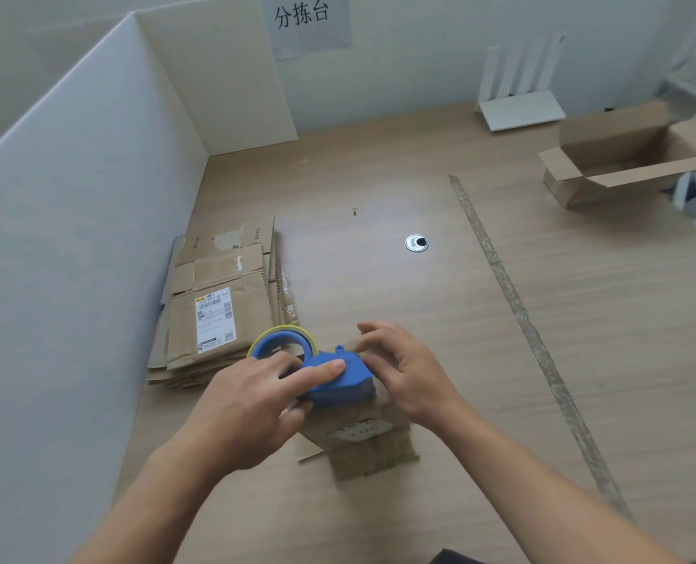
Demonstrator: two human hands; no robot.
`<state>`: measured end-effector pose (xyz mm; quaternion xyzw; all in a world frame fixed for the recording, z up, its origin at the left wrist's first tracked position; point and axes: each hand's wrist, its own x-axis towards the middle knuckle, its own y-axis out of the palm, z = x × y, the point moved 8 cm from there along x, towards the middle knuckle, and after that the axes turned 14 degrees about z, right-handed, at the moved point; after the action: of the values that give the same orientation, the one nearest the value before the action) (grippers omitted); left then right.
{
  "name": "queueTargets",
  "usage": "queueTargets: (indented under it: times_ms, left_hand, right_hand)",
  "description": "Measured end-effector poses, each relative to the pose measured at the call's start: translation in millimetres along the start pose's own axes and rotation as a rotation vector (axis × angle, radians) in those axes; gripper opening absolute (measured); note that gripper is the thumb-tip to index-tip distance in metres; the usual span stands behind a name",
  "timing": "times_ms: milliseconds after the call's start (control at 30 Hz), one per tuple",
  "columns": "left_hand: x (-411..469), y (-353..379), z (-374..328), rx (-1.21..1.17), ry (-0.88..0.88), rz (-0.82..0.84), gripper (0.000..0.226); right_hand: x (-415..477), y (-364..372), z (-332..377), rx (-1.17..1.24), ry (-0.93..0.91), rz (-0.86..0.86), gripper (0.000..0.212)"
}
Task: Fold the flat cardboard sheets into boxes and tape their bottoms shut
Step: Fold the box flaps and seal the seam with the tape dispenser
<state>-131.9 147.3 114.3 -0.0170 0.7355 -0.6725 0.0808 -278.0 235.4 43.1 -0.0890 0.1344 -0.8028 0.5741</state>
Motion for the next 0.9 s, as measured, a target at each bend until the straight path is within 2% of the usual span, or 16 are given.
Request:
queueTargets:
  times_ms: [133,367,667,900]
  left_hand:
    - [-5.0,0.5,2.6,0.002,-0.042,-0.029,0.052]
    - [-16.7,1.1,-11.1,-0.05,-0.104,-0.061,0.051]
    - [-16.0,0.6,-8.6,-0.056,-0.086,-0.061,0.052]
    - [-27.5,5.2,8.4,-0.08,-0.147,-0.015,0.057]
  right_hand:
    - [0.4,-2.9,0.4,0.007,-0.009,-0.125,0.008]
    - [-4.5,3.1,-4.7,0.202,-0.003,-0.098,0.012]
    - [-13.1,-15.4,7.6,-0.022,-0.122,-0.236,0.01]
    - [-26.9,-51.5,-19.4,0.154,0.037,-0.267,0.016]
